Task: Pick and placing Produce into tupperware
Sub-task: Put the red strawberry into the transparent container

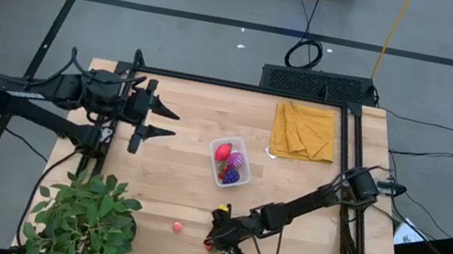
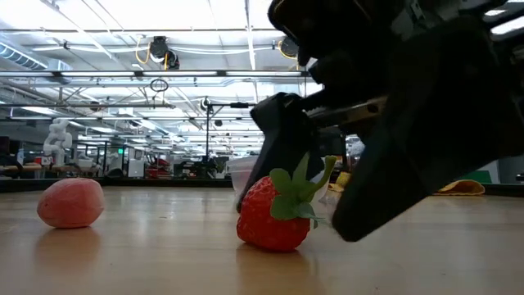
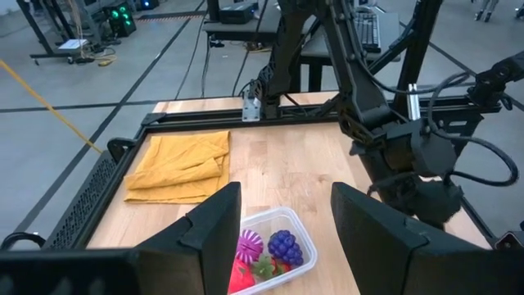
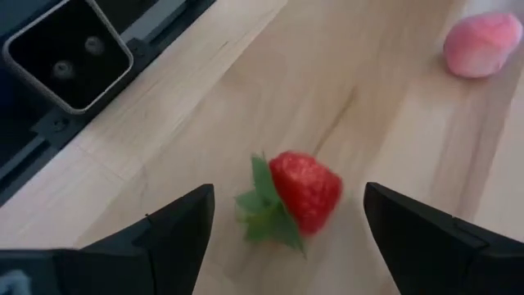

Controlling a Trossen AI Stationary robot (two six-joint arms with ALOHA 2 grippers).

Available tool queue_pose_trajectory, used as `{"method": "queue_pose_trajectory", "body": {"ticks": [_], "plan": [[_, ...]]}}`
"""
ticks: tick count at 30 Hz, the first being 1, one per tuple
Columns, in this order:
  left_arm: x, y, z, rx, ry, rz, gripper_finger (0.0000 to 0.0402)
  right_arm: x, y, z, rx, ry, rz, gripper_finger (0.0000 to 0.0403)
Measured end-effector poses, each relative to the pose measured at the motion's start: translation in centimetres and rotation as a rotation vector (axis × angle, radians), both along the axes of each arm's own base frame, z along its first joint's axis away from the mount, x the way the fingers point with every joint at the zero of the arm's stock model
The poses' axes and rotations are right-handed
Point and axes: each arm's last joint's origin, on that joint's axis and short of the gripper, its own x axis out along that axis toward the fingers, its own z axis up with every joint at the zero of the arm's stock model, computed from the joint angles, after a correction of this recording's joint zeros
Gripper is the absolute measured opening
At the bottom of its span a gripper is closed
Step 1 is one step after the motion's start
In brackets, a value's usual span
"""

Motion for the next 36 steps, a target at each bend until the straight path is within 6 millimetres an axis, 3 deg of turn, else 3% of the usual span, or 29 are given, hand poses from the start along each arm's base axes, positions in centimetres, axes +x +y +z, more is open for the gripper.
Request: {"method": "queue_pose_trajectory", "body": {"ticks": [17, 36], "plan": [[-0.1, 0.0, -0.4, -0.024, 0.039, 0.007, 0.0196, 1.0, 0.6, -0.7, 0.058, 0.044, 0.005, 0.0303], [-0.1, 0.0, -0.4, -0.013, 0.046, 0.003, 0.0196, 1.2, 0.0, -0.8, 0.052, 0.047, -0.013, 0.0207]]}}
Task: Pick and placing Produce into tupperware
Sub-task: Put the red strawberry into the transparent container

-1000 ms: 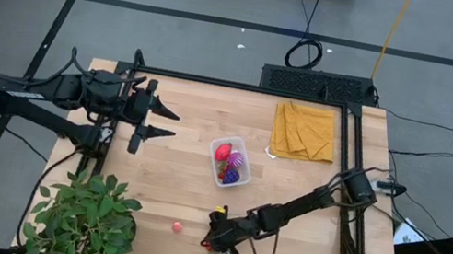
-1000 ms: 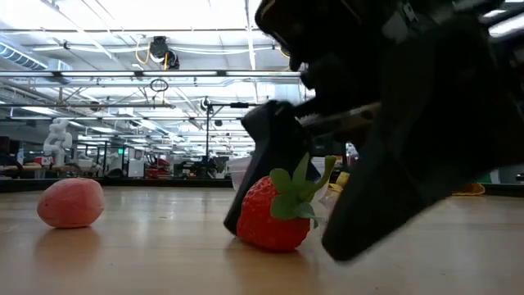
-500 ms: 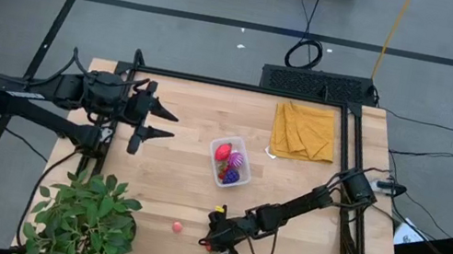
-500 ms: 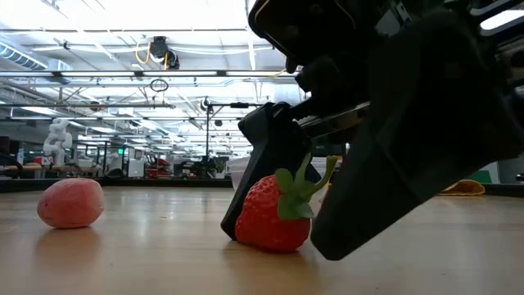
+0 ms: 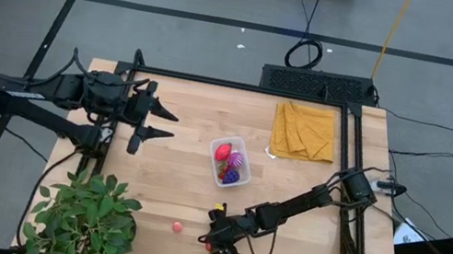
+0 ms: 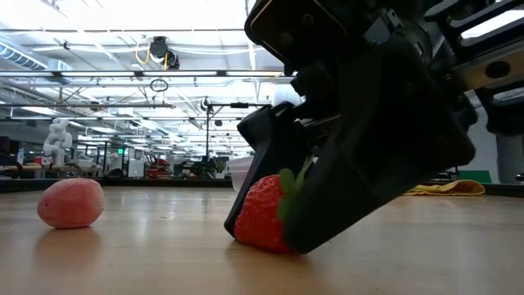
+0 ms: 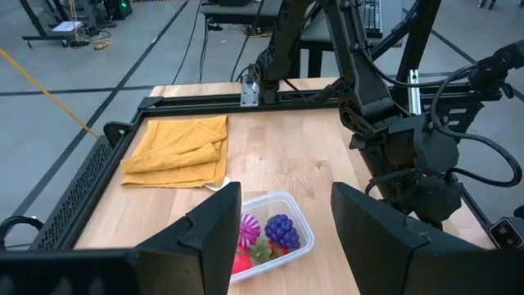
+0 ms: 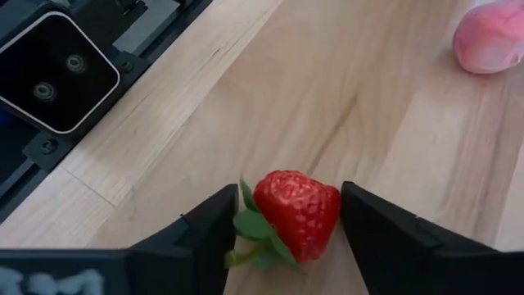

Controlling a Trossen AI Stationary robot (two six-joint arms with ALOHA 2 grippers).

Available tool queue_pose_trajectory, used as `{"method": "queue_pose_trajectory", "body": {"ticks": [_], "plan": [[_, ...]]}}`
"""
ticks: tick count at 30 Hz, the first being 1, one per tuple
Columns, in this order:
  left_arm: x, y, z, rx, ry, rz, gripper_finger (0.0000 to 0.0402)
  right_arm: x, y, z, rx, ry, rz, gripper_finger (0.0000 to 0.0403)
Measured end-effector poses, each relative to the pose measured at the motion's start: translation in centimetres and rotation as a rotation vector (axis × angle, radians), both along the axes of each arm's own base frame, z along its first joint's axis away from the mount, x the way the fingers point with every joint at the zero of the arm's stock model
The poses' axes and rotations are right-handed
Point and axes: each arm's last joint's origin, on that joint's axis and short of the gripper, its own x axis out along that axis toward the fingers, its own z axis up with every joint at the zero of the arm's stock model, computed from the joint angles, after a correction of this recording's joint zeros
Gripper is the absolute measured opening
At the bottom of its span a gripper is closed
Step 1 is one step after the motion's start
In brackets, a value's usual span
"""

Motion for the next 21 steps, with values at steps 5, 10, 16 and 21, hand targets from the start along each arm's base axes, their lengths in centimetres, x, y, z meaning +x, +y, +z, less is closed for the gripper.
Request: {"method": "queue_pose_trajectory", "body": {"ticks": [5, 10, 16, 21], "plan": [[0.0, 0.0, 0.0, 0.001, 0.000, 0.000, 0.0196, 0.0, -0.1, 0.1, -0.014, -0.010, 0.008, 0.0184], [0.0, 0.0, 0.0, 0.003, -0.002, -0.001, 0.0196, 0.0, -0.3, 0.8, -0.068, -0.042, -0.032, 0.0167], [0.0, 0.0, 0.0, 0.003, -0.003, -0.001, 0.0196, -0.2, -0.7, 2.6, -0.098, -0.080, -0.050, 0.0164], [0.0, 0.0, 0.0, 0.002, -0.002, 0.000, 0.0196, -0.8, -1.4, 5.0, -0.219, -0.128, -0.078, 0.0163]]}}
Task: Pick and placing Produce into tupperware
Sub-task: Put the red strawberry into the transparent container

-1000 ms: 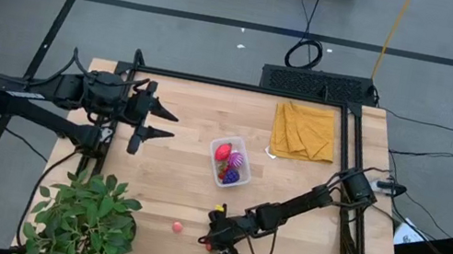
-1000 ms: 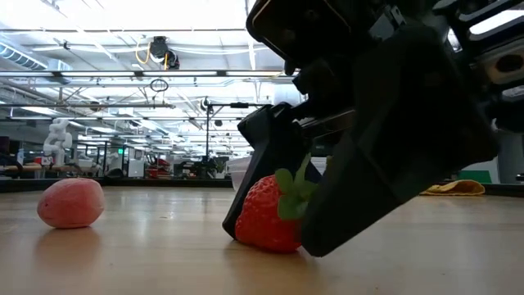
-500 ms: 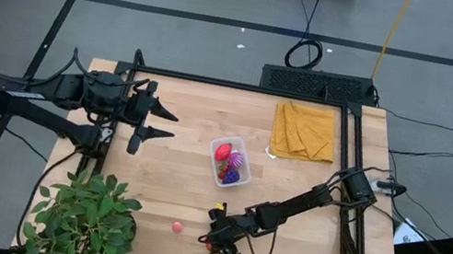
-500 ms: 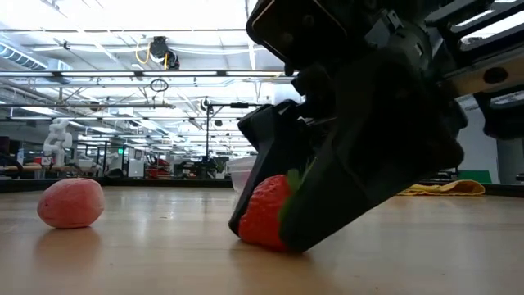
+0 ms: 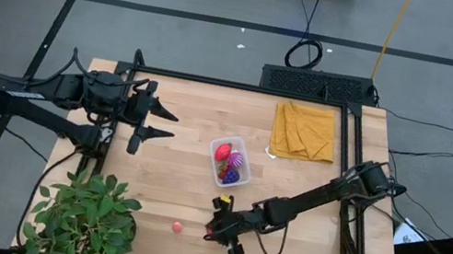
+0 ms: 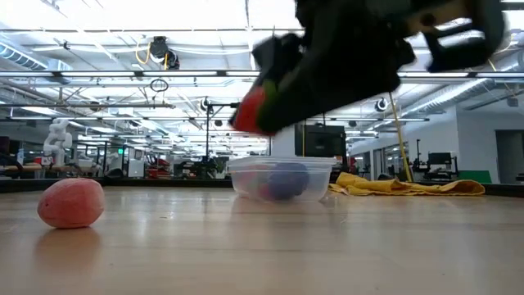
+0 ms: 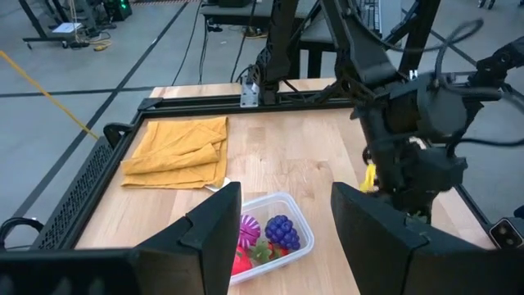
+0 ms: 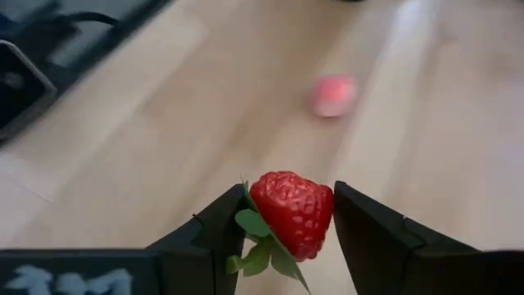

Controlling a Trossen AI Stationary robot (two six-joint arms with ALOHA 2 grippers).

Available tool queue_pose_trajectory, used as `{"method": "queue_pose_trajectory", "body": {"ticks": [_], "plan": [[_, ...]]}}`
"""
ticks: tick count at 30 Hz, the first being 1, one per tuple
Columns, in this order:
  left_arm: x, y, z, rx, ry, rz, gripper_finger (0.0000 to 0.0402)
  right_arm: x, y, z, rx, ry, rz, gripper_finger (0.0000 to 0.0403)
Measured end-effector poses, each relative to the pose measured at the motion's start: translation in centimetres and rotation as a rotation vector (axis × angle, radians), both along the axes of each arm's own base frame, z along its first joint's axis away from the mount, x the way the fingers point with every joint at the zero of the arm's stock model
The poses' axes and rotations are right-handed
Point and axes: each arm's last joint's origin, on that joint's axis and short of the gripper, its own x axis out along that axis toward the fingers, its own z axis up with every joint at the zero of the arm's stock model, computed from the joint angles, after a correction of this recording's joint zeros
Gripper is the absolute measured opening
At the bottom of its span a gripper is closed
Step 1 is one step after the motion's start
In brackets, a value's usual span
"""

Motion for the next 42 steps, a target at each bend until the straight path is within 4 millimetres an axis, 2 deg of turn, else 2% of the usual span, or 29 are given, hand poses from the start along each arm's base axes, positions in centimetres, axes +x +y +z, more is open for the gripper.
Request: {"method": "queue_pose_trajectory", "body": {"ticks": [6, 11, 15, 20, 24, 35, 42], "plan": [[0.0, 0.0, 0.0, 0.001, -0.001, 0.000, 0.0196, -0.7, -2.5, 4.2, -0.152, -0.078, -0.093, 0.0163], [0.0, 0.0, 0.0, 0.012, -0.003, -0.004, 0.0196, -0.9, -6.9, 6.9, -0.186, -0.076, -0.223, 0.0176], [0.1, 0.0, 0.2, 0.012, -0.018, -0.004, 0.0196, -0.6, -10.8, 7.3, -0.157, -0.036, -0.353, 0.0180], [0.1, 0.0, 0.2, 0.013, -0.017, -0.004, 0.0196, -0.4, -14.2, 5.9, -0.064, 0.091, -0.429, 0.0179], [0.1, 0.0, 0.1, 0.018, -0.014, -0.006, 0.0196, -0.4, -15.3, 5.1, -0.075, 0.133, -0.454, 0.0178], [0.1, 0.0, 0.1, 0.026, -0.014, -0.008, 0.0196, -0.4, -15.5, 5.1, -0.042, 0.151, -0.426, 0.0178], [0.1, 0.0, 0.1, 0.025, -0.015, -0.008, 0.0196, -0.4, -17.0, 5.1, -0.050, 0.150, -0.456, 0.0178]]}}
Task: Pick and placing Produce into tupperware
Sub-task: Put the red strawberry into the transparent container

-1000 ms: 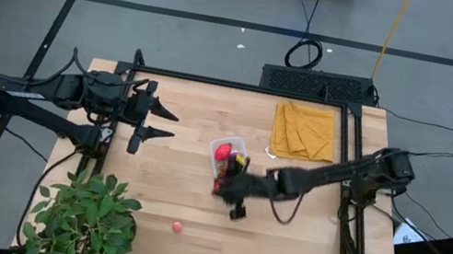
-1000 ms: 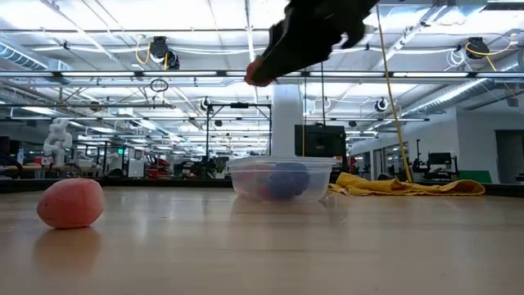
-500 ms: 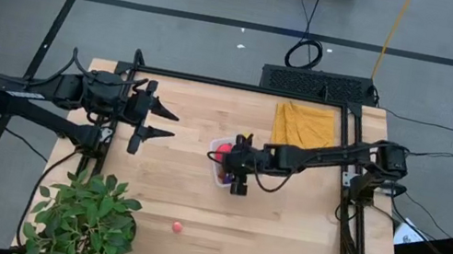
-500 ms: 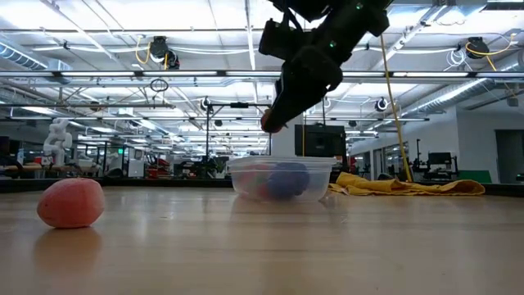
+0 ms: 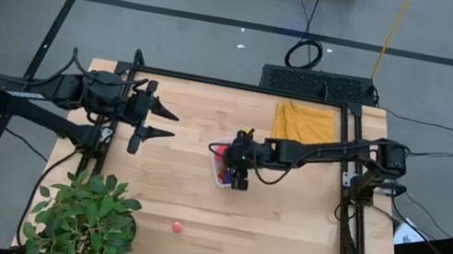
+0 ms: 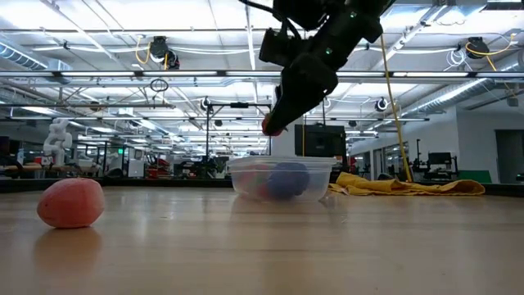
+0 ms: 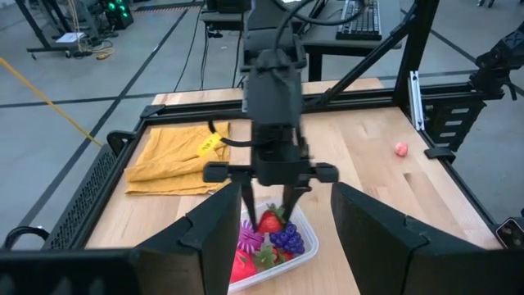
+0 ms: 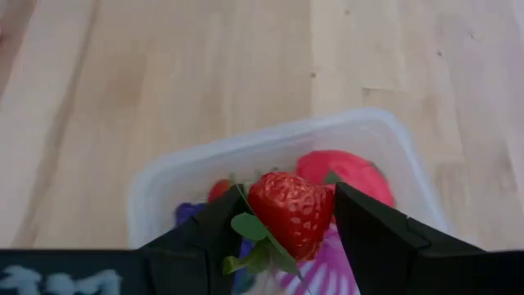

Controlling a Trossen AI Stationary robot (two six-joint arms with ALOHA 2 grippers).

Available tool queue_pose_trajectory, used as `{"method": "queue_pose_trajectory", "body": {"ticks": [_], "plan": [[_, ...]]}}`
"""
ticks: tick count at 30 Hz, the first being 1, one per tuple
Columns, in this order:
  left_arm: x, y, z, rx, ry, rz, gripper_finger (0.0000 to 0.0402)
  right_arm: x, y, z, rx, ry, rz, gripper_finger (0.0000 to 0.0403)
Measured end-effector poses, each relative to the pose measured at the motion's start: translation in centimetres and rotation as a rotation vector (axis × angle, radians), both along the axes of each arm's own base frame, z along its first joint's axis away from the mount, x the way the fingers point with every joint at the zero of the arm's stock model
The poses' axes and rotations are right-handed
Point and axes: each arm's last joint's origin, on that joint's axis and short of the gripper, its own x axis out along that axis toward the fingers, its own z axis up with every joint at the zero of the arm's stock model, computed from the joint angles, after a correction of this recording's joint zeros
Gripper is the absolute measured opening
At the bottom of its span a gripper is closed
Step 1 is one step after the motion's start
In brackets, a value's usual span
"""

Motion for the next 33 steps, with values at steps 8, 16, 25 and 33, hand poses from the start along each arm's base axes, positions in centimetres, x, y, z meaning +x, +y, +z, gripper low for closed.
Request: {"method": "queue_pose_trajectory", "body": {"ticks": [8, 16, 25, 33], "plan": [[0.0, 0.0, 0.0, -0.004, 0.000, 0.001, 0.0196, 0.0, -1.8, -0.1, 0.017, -0.001, -0.068, 0.0178], [0.0, 0.0, 0.0, -0.005, -0.001, 0.002, 0.0196, 0.5, -1.8, -1.8, 0.005, 0.045, -0.049, 0.0178], [0.0, 0.0, 0.0, -0.005, -0.001, 0.002, 0.0196, 0.7, -1.7, -1.9, 0.005, 0.035, -0.044, 0.0178], [0.0, 0.0, 0.0, -0.006, -0.001, 0.002, 0.0196, 0.8, -1.5, -2.2, 0.005, 0.034, -0.036, 0.0178]]}}
